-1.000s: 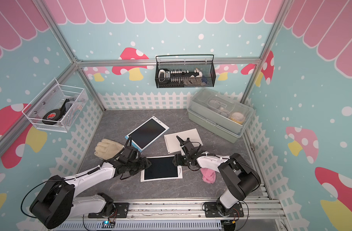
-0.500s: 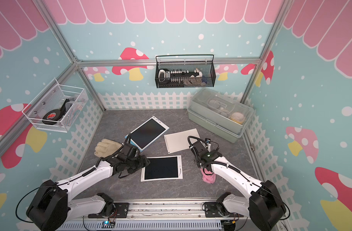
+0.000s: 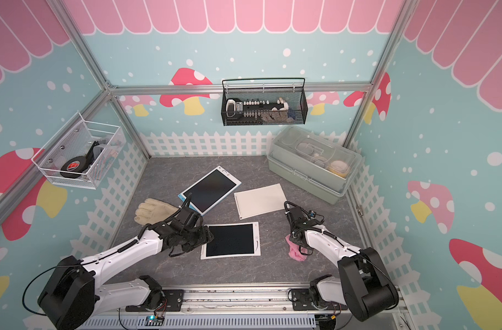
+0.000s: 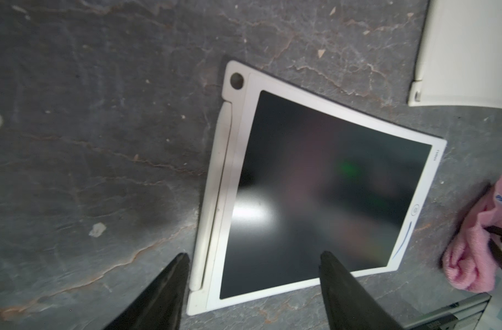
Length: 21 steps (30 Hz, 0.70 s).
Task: Wipe the drawing tablet
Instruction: Pick up the cleaning item at the center of the board, then wipe the dirt from the drawing tablet.
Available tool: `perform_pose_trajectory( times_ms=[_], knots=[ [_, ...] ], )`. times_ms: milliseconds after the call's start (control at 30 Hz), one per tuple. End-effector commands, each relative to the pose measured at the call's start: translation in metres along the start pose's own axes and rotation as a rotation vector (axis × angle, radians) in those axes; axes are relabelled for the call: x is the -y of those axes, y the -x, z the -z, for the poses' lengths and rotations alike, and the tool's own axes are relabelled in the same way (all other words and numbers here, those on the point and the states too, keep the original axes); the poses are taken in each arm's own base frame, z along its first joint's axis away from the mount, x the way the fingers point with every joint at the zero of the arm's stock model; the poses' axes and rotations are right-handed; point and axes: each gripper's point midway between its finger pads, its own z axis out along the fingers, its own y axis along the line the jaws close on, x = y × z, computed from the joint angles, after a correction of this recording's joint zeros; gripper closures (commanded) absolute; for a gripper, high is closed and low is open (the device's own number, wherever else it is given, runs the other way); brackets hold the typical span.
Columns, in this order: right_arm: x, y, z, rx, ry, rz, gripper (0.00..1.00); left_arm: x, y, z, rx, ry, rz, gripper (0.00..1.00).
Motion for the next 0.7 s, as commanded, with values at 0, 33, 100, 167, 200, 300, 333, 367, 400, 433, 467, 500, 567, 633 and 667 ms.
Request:
perform_pose_trajectory(
  times_ms=[0, 33, 100, 167, 200, 300, 333, 367, 400, 433, 467, 500, 567, 633, 667],
  knots=[
    [-0.019, 0.011, 0.009, 0.039, 0.081, 0.039, 1.00, -0.008, 0.003, 0.001, -0.007, 0.084, -0.030, 0.35],
    [-0.026, 0.025, 0.030, 0.135, 0.093, 0.105, 1.00, -0.009, 0.003, 0.000, -0.017, 0.096, -0.040, 0.38],
    [-0.045, 0.046, 0.071, 0.321, 0.137, 0.204, 1.00, -0.008, 0.005, -0.003, -0.027, 0.110, -0.056, 0.43],
    [-0.068, 0.047, 0.093, 0.386, 0.229, 0.260, 1.00, -0.007, 0.008, -0.007, -0.029, 0.117, -0.066, 0.50],
    [-0.077, 0.045, 0.097, 0.397, 0.249, 0.279, 1.00, -0.006, 0.010, -0.009, -0.027, 0.117, -0.070, 0.54],
    [-0.102, 0.035, 0.103, 0.451, 0.281, 0.359, 1.00, -0.009, 0.014, -0.014, -0.035, 0.130, -0.067, 0.65],
    [-0.113, 0.031, 0.104, 0.471, 0.301, 0.375, 1.00, -0.012, 0.014, -0.016, -0.040, 0.134, -0.065, 0.66],
    [-0.123, 0.028, 0.106, 0.490, 0.319, 0.392, 1.00, -0.014, 0.014, -0.018, -0.040, 0.136, -0.064, 0.66],
    [-0.132, 0.026, 0.109, 0.508, 0.333, 0.408, 1.00, -0.015, 0.015, -0.019, -0.042, 0.134, -0.065, 0.66],
    [-0.142, 0.023, 0.110, 0.521, 0.337, 0.431, 1.00, -0.016, 0.015, -0.020, -0.044, 0.132, -0.069, 0.67],
    [-0.152, 0.020, 0.112, 0.531, 0.346, 0.454, 1.00, -0.016, 0.016, -0.021, -0.045, 0.128, -0.072, 0.67],
    [-0.159, 0.019, 0.113, 0.536, 0.350, 0.466, 1.00, -0.016, 0.017, -0.022, -0.044, 0.127, -0.078, 0.67],
    [-0.177, 0.013, 0.112, 0.540, 0.365, 0.498, 1.00, -0.018, 0.017, -0.024, -0.054, 0.134, -0.081, 0.68],
    [-0.190, 0.009, 0.111, 0.538, 0.372, 0.516, 1.00, -0.021, 0.017, -0.027, -0.063, 0.137, -0.080, 0.69],
    [-0.195, 0.007, 0.109, 0.533, 0.374, 0.519, 1.00, -0.021, 0.016, -0.028, -0.065, 0.136, -0.080, 0.69]
  ],
)
